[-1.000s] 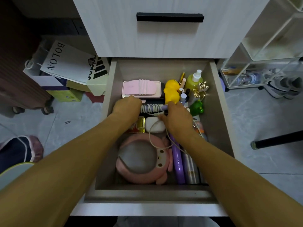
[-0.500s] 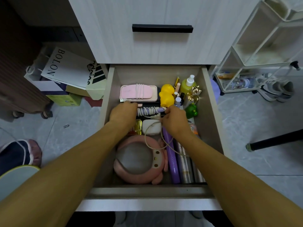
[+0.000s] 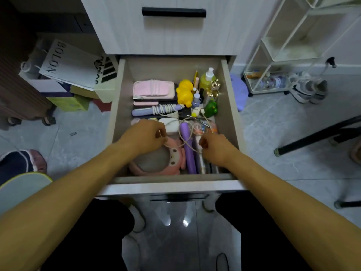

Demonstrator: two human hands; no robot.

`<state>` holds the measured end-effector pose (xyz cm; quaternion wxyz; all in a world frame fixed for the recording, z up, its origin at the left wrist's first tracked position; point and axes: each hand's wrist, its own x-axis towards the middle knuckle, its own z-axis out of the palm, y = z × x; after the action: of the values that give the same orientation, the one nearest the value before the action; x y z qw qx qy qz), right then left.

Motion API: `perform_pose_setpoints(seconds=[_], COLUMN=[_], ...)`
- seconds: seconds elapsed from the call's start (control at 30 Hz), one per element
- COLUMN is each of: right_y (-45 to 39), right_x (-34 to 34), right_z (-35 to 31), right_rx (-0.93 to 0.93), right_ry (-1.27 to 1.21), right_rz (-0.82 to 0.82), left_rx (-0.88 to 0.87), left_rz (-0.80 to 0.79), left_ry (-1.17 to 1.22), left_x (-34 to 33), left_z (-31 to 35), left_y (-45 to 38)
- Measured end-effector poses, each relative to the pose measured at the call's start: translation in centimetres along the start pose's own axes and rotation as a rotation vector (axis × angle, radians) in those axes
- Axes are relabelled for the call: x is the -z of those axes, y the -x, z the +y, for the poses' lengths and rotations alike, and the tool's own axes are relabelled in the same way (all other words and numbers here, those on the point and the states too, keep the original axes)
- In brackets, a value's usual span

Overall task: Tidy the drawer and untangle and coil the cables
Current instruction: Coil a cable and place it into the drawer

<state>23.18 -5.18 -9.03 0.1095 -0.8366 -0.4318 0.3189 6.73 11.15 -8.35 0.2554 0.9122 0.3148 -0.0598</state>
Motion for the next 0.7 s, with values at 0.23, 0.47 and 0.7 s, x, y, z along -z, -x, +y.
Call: perform_pose_setpoints(seconds=[0.23,0.47,0.7], right_y=[1.3,1.0,0.1], right_x=[-0.1,-0.5,-0.6], right_z=[0.0,0.7,0.9], right_rx=[0.082,0.129,0.147], right_ry=[0.038,0.075,0.023], right_rz=[0.128,0.112,0.251], left_rx=[-0.020,-0.170,-0.149], left_rz=[-0.078,0.011,0.335], left_ry=[-0.127,-0.043,0.335], left_x=[-2.2,-3.1,-1.1], left_z=[1.5,2.0,2.2], left_y=[-0.2,-0.8,1.7])
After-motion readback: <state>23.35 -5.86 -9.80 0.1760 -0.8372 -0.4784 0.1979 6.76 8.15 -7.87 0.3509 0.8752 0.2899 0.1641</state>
